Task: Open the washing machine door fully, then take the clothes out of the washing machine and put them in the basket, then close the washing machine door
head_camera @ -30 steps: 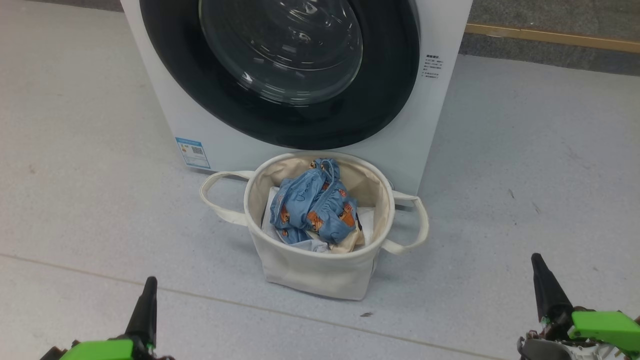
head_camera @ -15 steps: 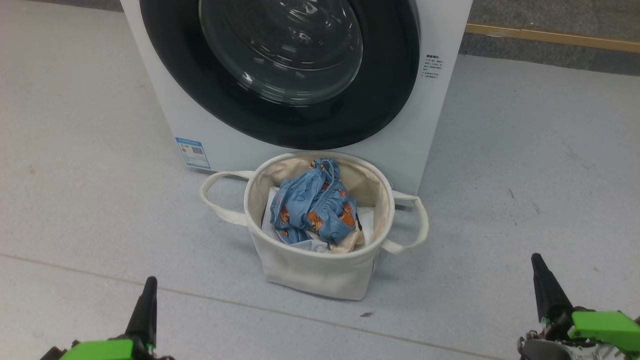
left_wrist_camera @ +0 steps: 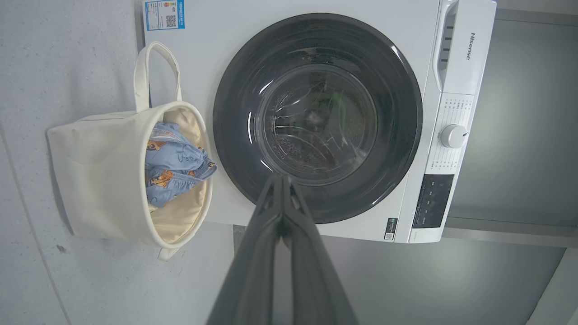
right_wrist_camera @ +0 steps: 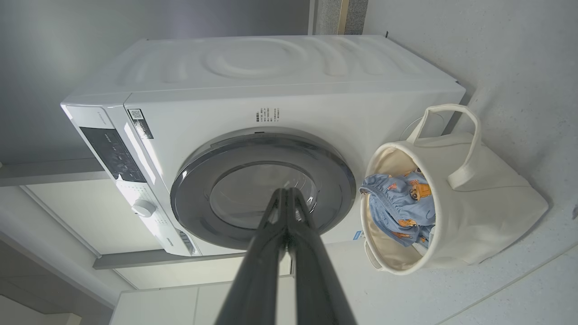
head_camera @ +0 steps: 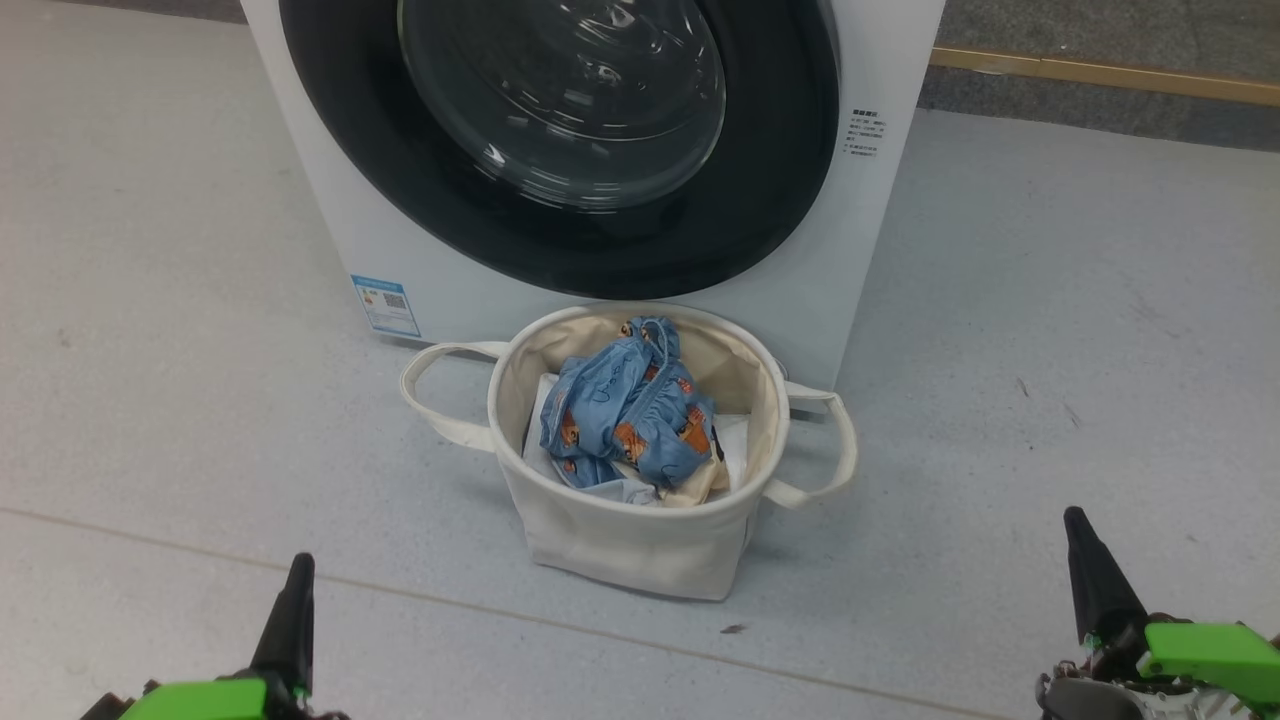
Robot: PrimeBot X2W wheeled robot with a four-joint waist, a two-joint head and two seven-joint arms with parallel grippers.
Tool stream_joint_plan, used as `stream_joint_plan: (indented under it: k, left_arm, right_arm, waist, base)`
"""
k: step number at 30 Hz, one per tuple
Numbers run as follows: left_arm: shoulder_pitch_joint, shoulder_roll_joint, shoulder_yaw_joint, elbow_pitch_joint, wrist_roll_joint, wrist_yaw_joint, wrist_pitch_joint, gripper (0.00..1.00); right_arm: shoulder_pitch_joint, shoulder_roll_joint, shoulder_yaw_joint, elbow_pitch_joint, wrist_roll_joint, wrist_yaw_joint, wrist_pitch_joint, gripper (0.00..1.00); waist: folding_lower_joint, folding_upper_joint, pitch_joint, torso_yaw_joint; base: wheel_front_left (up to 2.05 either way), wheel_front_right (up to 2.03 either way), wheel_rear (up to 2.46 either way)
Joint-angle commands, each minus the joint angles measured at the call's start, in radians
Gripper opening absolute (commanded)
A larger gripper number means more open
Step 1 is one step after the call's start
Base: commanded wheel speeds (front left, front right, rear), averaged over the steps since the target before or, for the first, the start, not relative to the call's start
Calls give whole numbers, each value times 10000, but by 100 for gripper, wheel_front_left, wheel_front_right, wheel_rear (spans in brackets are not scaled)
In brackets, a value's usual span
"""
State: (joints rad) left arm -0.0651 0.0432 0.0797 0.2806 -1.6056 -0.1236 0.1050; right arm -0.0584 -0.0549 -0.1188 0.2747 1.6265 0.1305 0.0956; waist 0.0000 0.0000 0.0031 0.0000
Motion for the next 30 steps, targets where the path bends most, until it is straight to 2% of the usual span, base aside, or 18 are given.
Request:
stream_joint_plan:
  k: [1, 30]
  left_arm:
    - [-430, 70, 340, -354, -31, -71, 81, 0]
    - [-430, 70, 340, -355, -31, -71, 81, 0]
  right_arm:
    - [-484, -38, 162, -305, -87, 2, 86, 0]
    - [-488, -8, 120, -303, -122, 2, 120, 0]
  waist:
    - [0, 0, 0, 0]
    - [0, 0, 0, 0]
  base:
    - [0, 0, 0]
    - [0, 0, 0]
